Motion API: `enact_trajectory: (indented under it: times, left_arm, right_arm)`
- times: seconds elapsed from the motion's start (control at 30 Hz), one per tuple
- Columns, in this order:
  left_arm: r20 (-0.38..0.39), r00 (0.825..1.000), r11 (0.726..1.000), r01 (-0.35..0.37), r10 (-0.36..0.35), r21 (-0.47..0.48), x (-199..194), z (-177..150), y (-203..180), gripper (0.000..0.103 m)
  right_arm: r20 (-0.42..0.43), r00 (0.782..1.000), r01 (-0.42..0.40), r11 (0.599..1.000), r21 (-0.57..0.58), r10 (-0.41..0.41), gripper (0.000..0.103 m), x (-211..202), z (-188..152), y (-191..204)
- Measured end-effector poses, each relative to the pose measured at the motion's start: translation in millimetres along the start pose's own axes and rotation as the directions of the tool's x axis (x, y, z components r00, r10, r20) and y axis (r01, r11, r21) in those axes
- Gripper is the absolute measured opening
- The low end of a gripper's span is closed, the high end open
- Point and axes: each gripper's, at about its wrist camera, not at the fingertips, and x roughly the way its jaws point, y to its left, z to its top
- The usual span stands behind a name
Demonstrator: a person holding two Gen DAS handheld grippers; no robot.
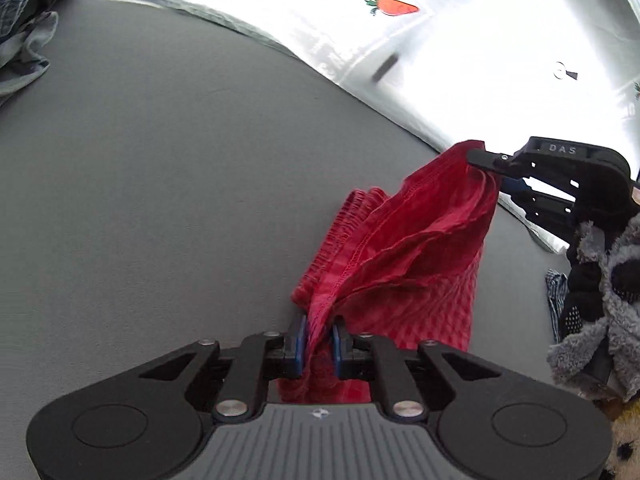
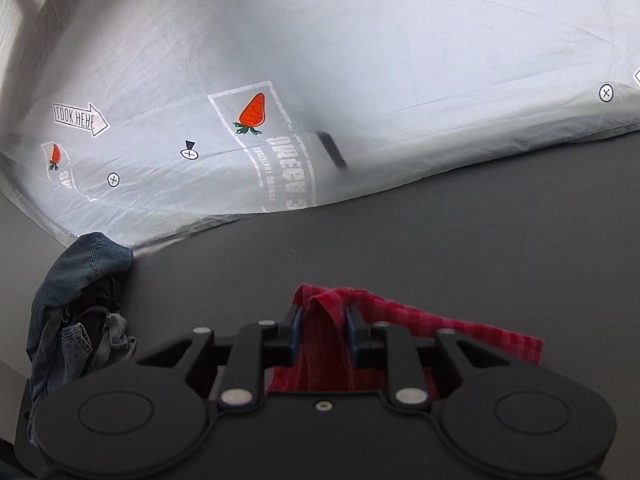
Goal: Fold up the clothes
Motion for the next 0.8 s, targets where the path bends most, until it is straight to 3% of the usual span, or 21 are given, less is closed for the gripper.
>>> enact_trajectory:
  times: [0.13,0.23,0.37,0.43,0.5,0.53,0.6,0.67,0.7,0.8]
  left_arm:
    - [0.074,0.996,0.998,-0.049,0.052,-0.048,-11.8,7.9,11.7,0.043]
    - [0.110,0.992,0.998,-0.051,0.053,-0.027,-20.9,11.7,6.9,0.043]
    - [0.134,0.991,0.993,0.001,-0.018,0.122,-23.1,6.5,-26.7,0.042]
    - [0.127,0.991,0.970,0.013,-0.046,0.243,-9.2,1.3,-53.1,0.042]
    - [0.124,0.991,0.924,-0.007,-0.043,0.382,6.1,-5.2,-82.5,0.043]
    - [0.138,0.990,0.900,-0.035,-0.028,0.434,14.2,-8.6,-94.9,0.048]
    - [0.171,0.985,0.871,-0.105,0.025,0.480,35.1,-10.8,-111.8,0.063]
    - [0.188,0.979,0.862,-0.166,0.085,0.479,54.2,-8.2,-116.6,0.062]
    - [0.188,0.976,0.861,-0.186,0.108,0.474,62.6,-5.5,-115.8,0.058]
    - [0.170,0.976,0.885,-0.199,0.139,0.422,78.8,9.4,-102.4,0.001]
  right_arm:
    - [0.090,0.996,-0.010,1.000,0.005,0.009,0.057,-26.6,-5.2,-4.4]
    - [0.101,0.994,0.038,0.999,-0.005,-0.038,0.056,-43.6,-29.9,-22.2]
    - [0.020,0.994,0.111,0.993,-0.046,-0.110,0.045,-49.7,-72.7,-42.9]
    - [-0.041,0.990,0.137,0.990,-0.046,-0.139,0.043,-51.0,-99.0,-52.8]
    - [-0.095,0.983,0.154,0.988,-0.030,-0.156,0.043,-52.3,-122.5,-61.6]
    - [-0.121,0.980,0.159,0.987,-0.023,-0.161,0.043,-54.2,-134.1,-65.6]
    - [-0.151,0.973,0.170,0.985,-0.029,-0.173,0.043,-58.1,-147.2,-70.3]
    - [-0.161,0.969,0.182,0.983,-0.038,-0.185,0.043,-62.0,-153.6,-73.9]
    - [-0.161,0.969,0.186,0.982,-0.038,-0.189,0.043,-63.2,-154.5,-75.4]
    - [-0.155,0.969,0.194,0.981,-0.017,-0.194,0.043,-65.9,-153.7,-82.2]
